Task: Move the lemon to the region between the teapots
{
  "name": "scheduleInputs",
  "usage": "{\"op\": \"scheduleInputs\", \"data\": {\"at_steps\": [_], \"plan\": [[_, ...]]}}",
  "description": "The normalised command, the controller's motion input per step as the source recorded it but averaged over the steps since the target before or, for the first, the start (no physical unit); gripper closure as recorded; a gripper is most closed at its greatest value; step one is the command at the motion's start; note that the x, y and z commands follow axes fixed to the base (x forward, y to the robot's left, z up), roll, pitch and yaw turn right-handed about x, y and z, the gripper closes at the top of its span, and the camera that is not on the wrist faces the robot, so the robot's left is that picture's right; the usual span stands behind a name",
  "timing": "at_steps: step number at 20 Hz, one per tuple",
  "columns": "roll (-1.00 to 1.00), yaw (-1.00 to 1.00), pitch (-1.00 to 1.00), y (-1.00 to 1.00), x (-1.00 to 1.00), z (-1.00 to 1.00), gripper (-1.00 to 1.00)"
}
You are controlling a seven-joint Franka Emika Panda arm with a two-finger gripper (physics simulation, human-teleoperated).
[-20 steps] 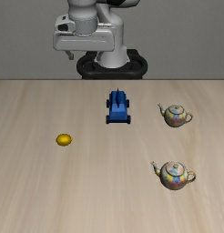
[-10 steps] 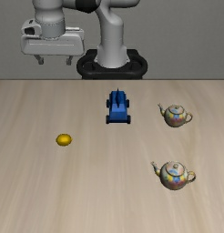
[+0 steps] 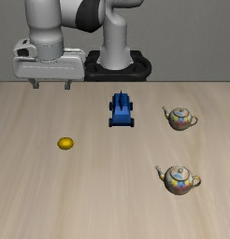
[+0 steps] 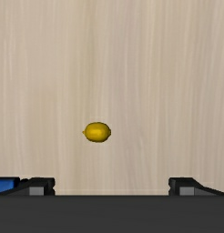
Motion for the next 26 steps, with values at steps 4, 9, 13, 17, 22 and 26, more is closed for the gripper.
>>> {"op": "scheduleInputs", "data": {"at_steps": [4, 9, 13, 17, 22, 26], "plan": [[0.00, 0.00, 0.00, 0.50, 0.25, -0.25, -1.00], [0.00, 0.00, 0.00, 0.00, 0.00, -1.00, -1.00], [0.00, 0.00, 0.00, 0.00, 0.00, -1.00, -1.00], [0.00, 0.00, 0.00, 0.00, 0.00, -1.00, -1.00], [0.00, 0.00, 0.00, 0.00, -0.20, -0.80, -1.00], [0.00, 0.00, 0.00, 0.00, -0.25, -0.25, 1.00]]}}
